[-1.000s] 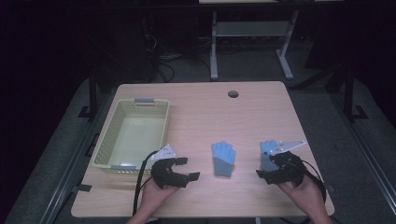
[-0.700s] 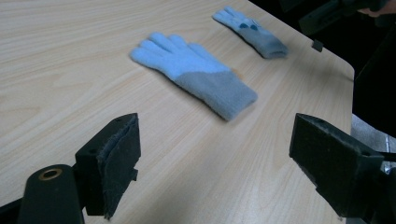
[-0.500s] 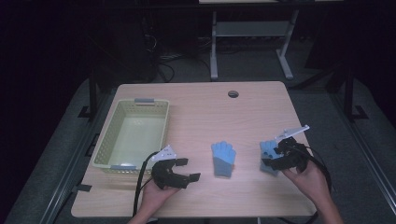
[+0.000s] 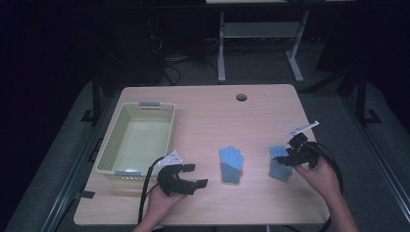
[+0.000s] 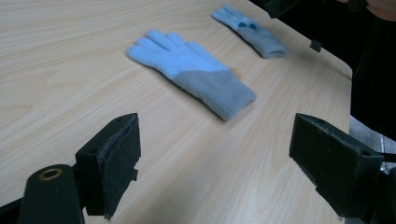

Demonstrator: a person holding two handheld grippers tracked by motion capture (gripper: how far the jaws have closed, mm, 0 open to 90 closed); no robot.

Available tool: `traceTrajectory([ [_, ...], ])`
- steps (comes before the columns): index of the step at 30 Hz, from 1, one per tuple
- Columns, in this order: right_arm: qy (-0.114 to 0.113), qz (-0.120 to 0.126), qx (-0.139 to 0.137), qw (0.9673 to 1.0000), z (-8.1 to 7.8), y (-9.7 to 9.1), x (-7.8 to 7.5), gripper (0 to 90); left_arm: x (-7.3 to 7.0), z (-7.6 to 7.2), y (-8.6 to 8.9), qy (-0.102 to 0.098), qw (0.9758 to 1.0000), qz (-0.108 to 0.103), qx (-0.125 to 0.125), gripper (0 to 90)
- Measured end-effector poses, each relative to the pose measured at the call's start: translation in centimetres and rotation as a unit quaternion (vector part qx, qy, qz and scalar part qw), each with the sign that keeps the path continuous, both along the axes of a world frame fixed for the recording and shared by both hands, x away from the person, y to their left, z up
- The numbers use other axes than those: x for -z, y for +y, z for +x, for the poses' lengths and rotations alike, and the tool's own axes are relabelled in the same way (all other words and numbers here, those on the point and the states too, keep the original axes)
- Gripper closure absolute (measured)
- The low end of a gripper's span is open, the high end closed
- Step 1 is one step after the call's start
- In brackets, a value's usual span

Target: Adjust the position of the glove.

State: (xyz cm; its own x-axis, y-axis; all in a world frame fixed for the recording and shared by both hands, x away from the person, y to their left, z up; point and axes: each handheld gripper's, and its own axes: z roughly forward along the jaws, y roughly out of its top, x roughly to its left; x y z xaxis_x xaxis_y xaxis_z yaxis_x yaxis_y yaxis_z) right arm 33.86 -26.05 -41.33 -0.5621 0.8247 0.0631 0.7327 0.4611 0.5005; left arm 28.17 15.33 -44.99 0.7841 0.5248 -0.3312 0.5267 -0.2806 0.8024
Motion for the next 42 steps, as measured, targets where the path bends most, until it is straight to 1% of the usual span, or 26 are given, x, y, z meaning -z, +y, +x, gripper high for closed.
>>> traceTrajectory([
  [1, 0.008, -0.003, 0.002, 1.0000, 0.2, 0.0, 0.2, 42.6, 0.0, 0.0, 0.0, -0.002, 1.0000, 0.000, 0.000, 16.2],
  [3, 0.014, -0.007, -0.001, 0.9999, 0.4, 0.0, 0.6, 43.8, -0.1, -0.1, -0.1, -0.002, 1.0000, -0.001, 0.002, 16.2],
  [4, 0.020, -0.006, 0.002, 0.9998, 0.5, 0.0, 0.7, 44.8, 0.0, 0.0, -0.1, -0.002, 1.0000, -0.001, 0.002, 16.3],
  [7, 0.023, -0.018, -0.001, 0.9996, 0.6, -0.1, 1.3, 46.0, 0.1, 0.0, -0.1, 0.003, 1.0000, -0.002, 0.001, 16.3],
  [8, 0.027, -0.021, 0.001, 0.9994, 0.7, -0.2, 1.5, 47.6, 0.1, 0.0, -0.1, 0.004, 1.0000, -0.004, 0.001, 16.3],
  [12, 0.042, -0.020, 0.000, 0.9989, 0.8, 0.0, 1.9, 51.4, 0.0, 0.0, -0.1, 0.001, 1.0000, -0.004, 0.002, 16.3],
  [18, 0.058, -0.033, -0.007, 0.9978, 1.1, 0.3, 2.5, 55.4, 0.1, 0.0, -0.2, 0.005, 1.0000, 0.000, 0.003, 16.3],
  [20, 0.068, -0.040, -0.002, 0.9969, 1.2, 0.4, 2.8, 55.6, 0.0, -0.1, -0.2, 0.002, 1.0000, -0.001, 0.004, 16.3],
  [23, 0.071, -0.041, 0.000, 0.9966, 1.3, 0.4, 2.8, 56.5, 0.0, -0.1, -0.2, 0.000, 1.0000, 0.000, 0.004, 16.3],
  [28, 0.073, -0.043, 0.004, 0.9964, 1.4, 0.4, 2.9, 60.1, 0.1, 0.0, -0.2, 0.004, 1.0000, 0.004, 0.002, 16.3],
  [34, 0.077, -0.049, 0.004, 0.9958, 1.6, 0.4, 2.8, 68.6, 0.2, 0.0, -0.1, 0.006, 1.0000, 0.003, 0.000, 16.3],
  [37, 0.074, -0.051, 0.006, 0.9959, 1.6, 0.4, 2.9, 71.0, 0.2, 0.0, 0.0, 0.007, 1.0000, 0.002, 0.000, 16.3],
  [40, 0.062, -0.055, 0.003, 0.9965, 1.4, 0.6, 2.9, 76.1, 0.0, 0.1, 0.0, 0.005, 1.0000, -0.001, -0.002, 16.3],
  [42, 0.059, -0.056, 0.003, 0.9967, 1.4, 0.7, 2.9, 78.5, 0.1, 0.1, 0.0, 0.006, 1.0000, 0.001, -0.002, 16.4],
])
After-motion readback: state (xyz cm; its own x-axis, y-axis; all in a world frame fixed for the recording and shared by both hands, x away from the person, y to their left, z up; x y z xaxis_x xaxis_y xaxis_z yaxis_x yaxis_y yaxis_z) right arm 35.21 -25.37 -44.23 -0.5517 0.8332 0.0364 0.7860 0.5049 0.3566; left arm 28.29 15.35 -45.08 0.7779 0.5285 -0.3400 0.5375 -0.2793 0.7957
